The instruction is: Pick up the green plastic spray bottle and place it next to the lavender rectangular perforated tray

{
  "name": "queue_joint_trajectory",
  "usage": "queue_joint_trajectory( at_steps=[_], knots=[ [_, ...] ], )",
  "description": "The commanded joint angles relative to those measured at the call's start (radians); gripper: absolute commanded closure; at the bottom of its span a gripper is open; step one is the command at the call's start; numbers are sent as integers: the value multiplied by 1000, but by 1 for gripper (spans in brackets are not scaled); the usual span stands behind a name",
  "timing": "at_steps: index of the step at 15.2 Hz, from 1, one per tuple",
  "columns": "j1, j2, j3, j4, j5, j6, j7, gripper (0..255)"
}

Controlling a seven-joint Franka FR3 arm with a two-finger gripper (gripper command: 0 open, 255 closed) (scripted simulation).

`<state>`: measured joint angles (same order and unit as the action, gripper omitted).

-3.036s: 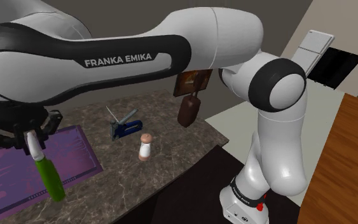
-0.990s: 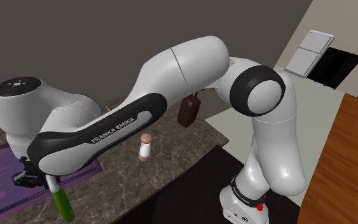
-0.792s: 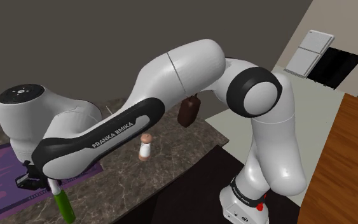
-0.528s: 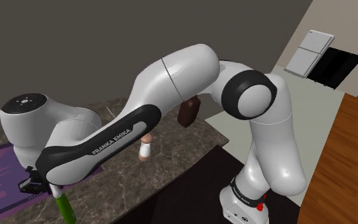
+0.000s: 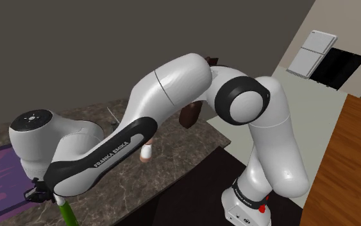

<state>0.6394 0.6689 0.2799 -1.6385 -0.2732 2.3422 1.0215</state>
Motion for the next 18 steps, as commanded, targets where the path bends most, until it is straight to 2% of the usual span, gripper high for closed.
queue_joint_trajectory(
  at_steps=[1, 8, 9, 14, 18],
  knots=[
    [3, 9, -2, 1, -3, 8, 3, 255],
    [3, 9, -2, 1, -3, 8, 3, 255],
    [3, 9, -2, 1, -3, 8, 3, 0],
    [3, 9, -2, 1, -3, 8, 3, 0],
    [-12, -77, 20, -5, 25, -70, -12, 0]
  ],
)
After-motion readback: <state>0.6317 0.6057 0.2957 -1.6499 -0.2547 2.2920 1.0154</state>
